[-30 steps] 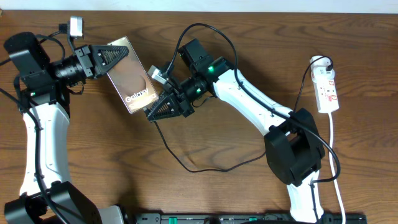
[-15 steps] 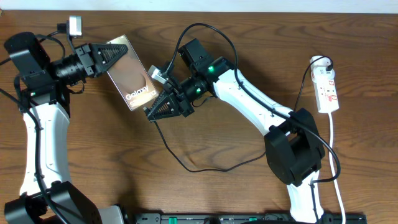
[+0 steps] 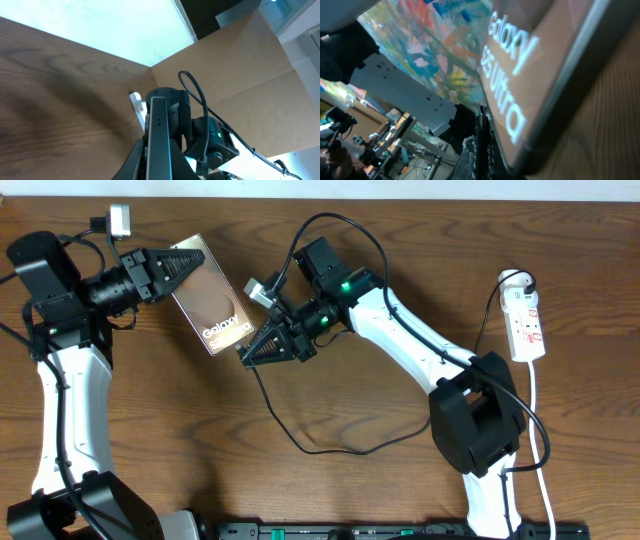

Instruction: Plug charger to phone and switch on socket

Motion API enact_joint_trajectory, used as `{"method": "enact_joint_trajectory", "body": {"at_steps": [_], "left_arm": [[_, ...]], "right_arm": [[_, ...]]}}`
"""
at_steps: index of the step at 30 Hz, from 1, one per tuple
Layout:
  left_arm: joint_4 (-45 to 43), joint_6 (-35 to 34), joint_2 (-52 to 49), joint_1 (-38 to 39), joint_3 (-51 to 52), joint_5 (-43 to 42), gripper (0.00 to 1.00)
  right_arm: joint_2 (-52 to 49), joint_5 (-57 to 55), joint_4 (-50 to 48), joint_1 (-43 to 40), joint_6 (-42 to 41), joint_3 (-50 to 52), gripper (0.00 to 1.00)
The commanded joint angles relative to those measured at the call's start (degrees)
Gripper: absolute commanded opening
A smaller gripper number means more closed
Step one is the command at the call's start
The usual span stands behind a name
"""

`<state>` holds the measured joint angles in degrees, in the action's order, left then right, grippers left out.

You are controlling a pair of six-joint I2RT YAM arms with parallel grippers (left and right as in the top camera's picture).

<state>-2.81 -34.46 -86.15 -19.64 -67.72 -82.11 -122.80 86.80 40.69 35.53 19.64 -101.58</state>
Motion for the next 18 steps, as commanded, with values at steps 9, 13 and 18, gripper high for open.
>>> {"method": "enact_joint_trajectory", "body": {"at_steps": [9,13,18], "left_arm": [[-0.35,-2.49,0.42,0.07,-0.24,2.27,0.08],[-0.37,-4.61,0.42,0.07,-0.24,4.59,0.08],[-1.77,-4.83,0.42,0.04,-0.24,5.49,0.07]], "right_arm": [[0.87,-4.44,-4.72,-0.59,-12.17,-0.85,0.01],[0.87,-4.35,-5.35,-0.48,-12.35,-0.85,0.01],[0.87,-4.35,-5.35,-0.33,-12.33,-0.85,0.01]]}}
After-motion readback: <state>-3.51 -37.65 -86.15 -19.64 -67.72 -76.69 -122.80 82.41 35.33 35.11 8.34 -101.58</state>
